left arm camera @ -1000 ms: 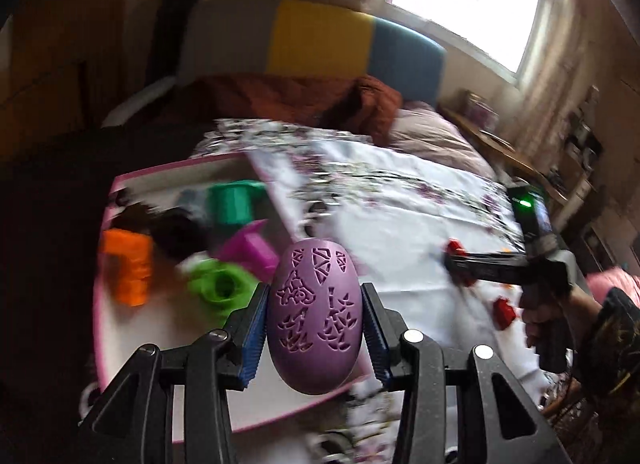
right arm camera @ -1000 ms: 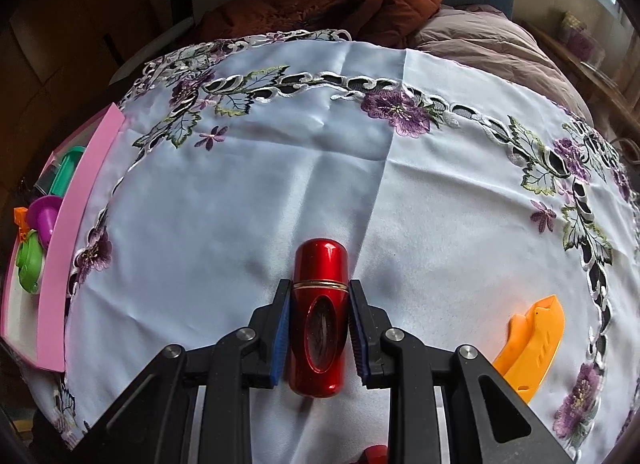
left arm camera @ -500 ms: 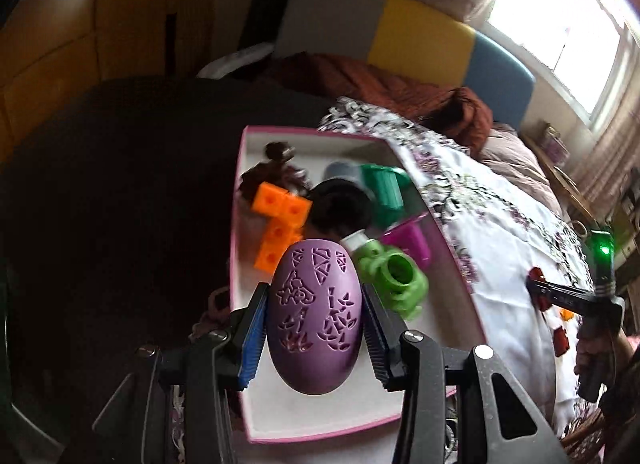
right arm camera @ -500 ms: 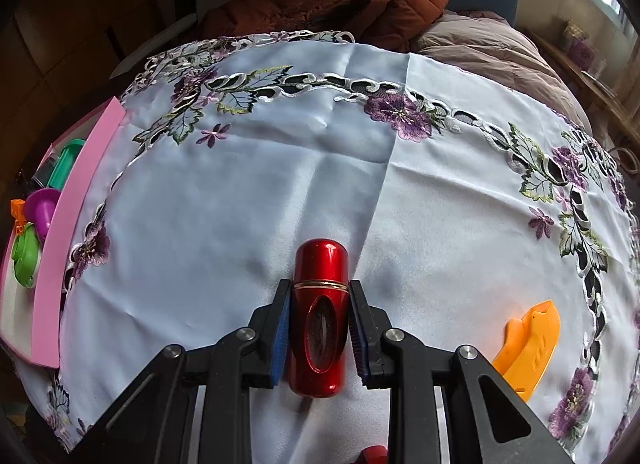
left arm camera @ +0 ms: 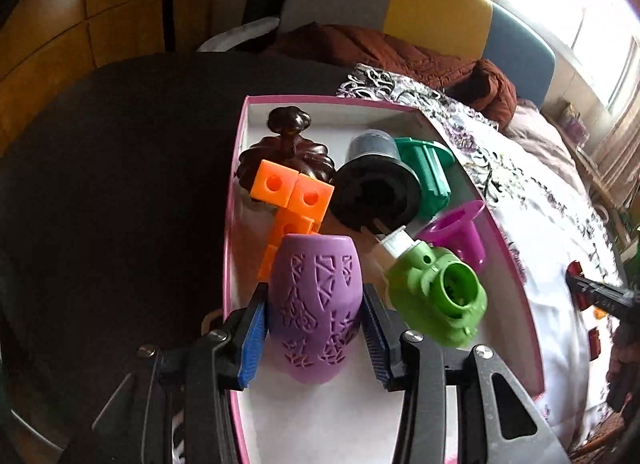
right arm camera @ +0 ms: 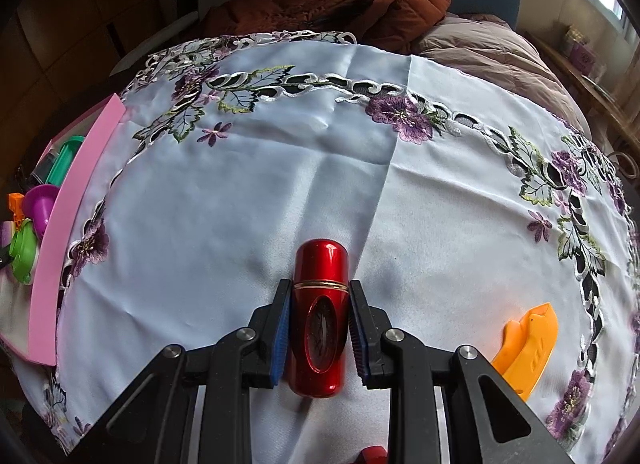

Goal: Organize rigid objects
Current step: 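Carry the purple oval into the tray and open the left gripper, then carry the red cylinder into the tray and open the right gripper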

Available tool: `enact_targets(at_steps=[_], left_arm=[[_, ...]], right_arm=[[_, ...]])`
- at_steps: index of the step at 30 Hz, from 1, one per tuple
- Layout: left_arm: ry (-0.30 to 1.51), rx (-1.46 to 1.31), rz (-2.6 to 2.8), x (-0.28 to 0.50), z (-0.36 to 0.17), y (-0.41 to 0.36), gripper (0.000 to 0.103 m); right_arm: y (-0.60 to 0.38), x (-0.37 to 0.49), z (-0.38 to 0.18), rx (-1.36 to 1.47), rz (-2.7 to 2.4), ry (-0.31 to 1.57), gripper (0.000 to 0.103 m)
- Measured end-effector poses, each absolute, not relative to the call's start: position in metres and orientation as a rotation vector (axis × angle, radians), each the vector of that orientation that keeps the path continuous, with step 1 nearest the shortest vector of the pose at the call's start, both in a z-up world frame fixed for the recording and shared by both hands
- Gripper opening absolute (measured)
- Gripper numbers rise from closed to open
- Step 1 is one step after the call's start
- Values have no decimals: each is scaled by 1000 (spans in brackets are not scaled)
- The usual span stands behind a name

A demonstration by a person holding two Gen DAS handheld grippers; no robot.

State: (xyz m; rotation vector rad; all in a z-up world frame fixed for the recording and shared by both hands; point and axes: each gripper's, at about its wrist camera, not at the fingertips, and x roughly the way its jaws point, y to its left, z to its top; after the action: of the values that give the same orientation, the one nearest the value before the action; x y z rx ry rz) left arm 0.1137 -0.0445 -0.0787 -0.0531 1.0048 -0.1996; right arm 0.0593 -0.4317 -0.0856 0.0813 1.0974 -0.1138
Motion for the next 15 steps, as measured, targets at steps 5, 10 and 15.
enact_targets(at_steps=[5,10,15], left_arm=[[972,-32,-197,111,-72,-44,44],[950,-48,-190,101,-62,-35,46],[905,-51,-179,89,-50,-28,46]], right_arm=[[-432,59,-86,81,-113,1097,27],[-430,59,-85,72,-118,1096,27],[-430,60,-85,69,-119,1096,27]])
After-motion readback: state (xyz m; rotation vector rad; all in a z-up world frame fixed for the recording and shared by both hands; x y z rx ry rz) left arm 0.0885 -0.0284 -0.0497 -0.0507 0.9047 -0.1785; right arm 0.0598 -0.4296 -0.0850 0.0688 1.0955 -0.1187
